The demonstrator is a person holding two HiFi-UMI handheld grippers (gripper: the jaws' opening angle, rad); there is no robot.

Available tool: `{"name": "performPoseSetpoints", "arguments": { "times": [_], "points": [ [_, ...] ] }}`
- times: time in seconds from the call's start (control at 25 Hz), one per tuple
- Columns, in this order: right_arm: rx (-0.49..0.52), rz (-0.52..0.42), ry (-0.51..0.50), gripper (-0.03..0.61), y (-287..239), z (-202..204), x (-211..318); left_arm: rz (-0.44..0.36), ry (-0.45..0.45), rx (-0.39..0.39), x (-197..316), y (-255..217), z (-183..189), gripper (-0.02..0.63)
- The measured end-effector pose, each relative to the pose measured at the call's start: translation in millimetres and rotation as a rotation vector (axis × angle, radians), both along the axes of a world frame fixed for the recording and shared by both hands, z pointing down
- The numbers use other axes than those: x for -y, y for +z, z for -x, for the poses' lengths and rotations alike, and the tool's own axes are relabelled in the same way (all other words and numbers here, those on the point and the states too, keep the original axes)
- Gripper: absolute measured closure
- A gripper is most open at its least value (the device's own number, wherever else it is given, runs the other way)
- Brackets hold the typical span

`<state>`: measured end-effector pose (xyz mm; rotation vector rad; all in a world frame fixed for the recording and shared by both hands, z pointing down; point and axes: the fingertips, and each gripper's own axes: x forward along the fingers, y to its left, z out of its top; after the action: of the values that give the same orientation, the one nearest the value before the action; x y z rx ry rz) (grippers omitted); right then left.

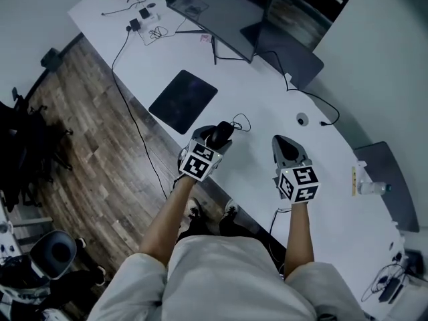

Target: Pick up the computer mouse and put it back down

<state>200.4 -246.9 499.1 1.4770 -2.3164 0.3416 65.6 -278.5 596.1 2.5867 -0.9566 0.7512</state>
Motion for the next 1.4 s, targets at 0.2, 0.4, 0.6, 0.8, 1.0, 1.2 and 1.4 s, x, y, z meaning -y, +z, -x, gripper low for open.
{"name": "performPoseSetpoints", "arguments": {
  "times": [0.2, 0.4, 0.6, 0.8, 1.0, 1.2, 1.4],
  "points": [
    [-0.007, -0.050, -0.020, 0.563, -29.2, 29.3, 16.3, -0.102, -0.037, -0.046, 21.2, -48.7, 37.1, 0.333],
    [-0.004, -0.092, -0.024, 0.563, -54.3, 60.4, 33.9, -0.147, -0.111, -0.061, 38.5, -86.9, 89.1, 0.334],
    [0.016, -0.100, -0.024, 0.563, -62.9, 88.0, 55.6, -0.165, -0.169, -0.057, 67.1, -98.4, 138.2, 0.335],
    [0.016, -0.081, -0.038, 0.563, -54.2, 113.0, 81.1, -0.173, -0.222, -0.038, 110.6, -90.6, 177.0, 0.336],
    [0.005, -0.051, -0.050, 0.563, -39.0, 130.6, 106.0, -0.214, -0.276, -0.031, 157.6, -82.1, 199.6, 0.336],
    [0.001, -0.021, -0.056, 0.563, -24.0, 137.9, 126.8, -0.209, -0.315, -0.026, 197.4, -58.4, 201.8, 0.336],
    [-0.008, 0.025, -0.056, 0.563, -2.5, 135.5, 133.6, -0.114, -0.306, -0.047, 211.1, 8.6, 179.9, 0.336]
  ]
}}
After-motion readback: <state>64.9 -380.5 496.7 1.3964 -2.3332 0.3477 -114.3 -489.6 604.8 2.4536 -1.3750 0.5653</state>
